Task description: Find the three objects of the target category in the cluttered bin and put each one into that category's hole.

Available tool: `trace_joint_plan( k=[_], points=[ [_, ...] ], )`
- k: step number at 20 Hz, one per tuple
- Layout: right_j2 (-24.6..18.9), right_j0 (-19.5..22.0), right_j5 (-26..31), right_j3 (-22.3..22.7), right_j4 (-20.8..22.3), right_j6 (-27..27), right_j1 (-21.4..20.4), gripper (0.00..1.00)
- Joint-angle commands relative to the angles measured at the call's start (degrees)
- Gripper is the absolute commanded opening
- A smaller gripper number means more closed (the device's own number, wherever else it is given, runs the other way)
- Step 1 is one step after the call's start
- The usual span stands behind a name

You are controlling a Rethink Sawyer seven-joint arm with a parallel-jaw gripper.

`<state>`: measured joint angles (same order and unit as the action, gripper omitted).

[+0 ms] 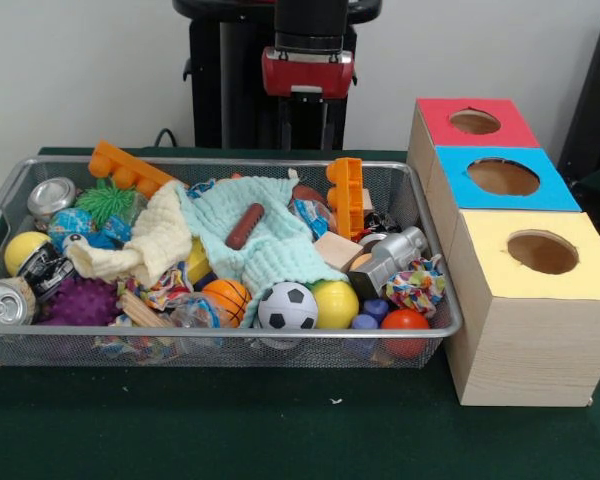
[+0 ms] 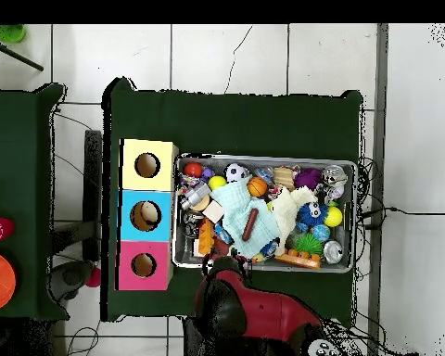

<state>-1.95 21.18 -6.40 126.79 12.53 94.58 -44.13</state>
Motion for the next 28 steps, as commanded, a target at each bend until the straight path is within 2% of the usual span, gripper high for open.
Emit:
trace_joint_plan(
  k=[1,3,6,10,13,17,20,24,28],
  points=[
    [-0.94,1.05,1.53,-0.50,7.76,2.12,-0.58,1.00],
    [-1.30,1.17,1.76,-0.94,7.69,2.93,-0.61,1.00],
    [-0.80,-1.94,2.11,-3.90,5.89,4.93,1.67,1.00],
    [-1.55,-7.03,2.85,-9.74,-0.28,8.56,7.11,1.00],
    [0.08,-11.90,4.44,-14.18,-4.45,9.60,10.15,1.00],
    [0.66,-15.04,2.97,-17.16,-8.59,10.79,13.44,1.00],
    [1.60,-17.10,3.49,-18.51,-11.96,11.47,14.45,1.00],
    [1.28,-17.83,2.93,-19.26,-15.10,12.09,15.42,1.00],
    [-2.46,-14.85,1.45,-19.04,-17.04,13.47,16.54,1.00]
  ],
)
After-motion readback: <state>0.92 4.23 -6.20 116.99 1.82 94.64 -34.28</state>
